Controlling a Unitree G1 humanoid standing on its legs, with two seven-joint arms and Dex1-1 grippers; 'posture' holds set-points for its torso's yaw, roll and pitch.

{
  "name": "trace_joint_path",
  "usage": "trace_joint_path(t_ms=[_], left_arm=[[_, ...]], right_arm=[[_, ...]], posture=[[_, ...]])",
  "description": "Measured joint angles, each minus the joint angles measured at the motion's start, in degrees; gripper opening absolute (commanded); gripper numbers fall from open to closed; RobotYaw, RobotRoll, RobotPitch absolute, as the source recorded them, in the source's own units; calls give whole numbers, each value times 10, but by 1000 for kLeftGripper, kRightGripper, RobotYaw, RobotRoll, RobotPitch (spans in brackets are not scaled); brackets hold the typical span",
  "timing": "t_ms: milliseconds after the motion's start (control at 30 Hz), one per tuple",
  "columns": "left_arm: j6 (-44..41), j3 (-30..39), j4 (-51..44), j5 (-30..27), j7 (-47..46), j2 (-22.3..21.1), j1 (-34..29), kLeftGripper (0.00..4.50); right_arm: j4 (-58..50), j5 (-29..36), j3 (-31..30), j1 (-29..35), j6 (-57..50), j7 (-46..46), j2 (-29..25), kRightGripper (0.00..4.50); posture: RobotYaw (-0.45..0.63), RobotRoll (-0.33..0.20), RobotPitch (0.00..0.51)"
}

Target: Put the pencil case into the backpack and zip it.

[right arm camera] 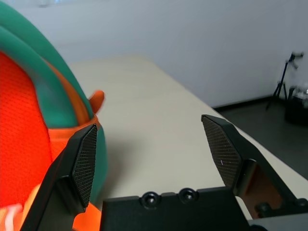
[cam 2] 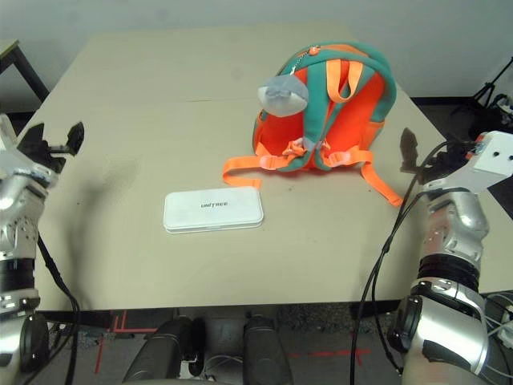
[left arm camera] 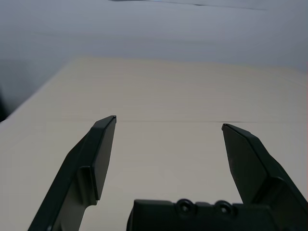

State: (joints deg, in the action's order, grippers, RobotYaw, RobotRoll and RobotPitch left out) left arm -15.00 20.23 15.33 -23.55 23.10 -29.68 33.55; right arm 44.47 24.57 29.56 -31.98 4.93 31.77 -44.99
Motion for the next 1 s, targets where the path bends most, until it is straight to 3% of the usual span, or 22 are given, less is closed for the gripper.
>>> trace_joint_path(t_ms=[233,500,733,1000], left_arm=[[-234,61,4,-185,75,-34,40,4500],[-450,105,21,-309,63,-54,62,4500],[-644,101,87,-346,26,-50,82,4500],[-684,48,126,-313,46,-56,103,4500]], right_arm=[[-82,58,15,65,-172,52,-13,4444],[-237,182,32,132,-508,77,-47,4444],[-335,286,18,132,-738,85,-52,4444],[-333,267,-71,94,-756,109,-43,4444]], posture=[[-45,0,88],[-69,0,94],[-64,0,101],[-43,0,104]])
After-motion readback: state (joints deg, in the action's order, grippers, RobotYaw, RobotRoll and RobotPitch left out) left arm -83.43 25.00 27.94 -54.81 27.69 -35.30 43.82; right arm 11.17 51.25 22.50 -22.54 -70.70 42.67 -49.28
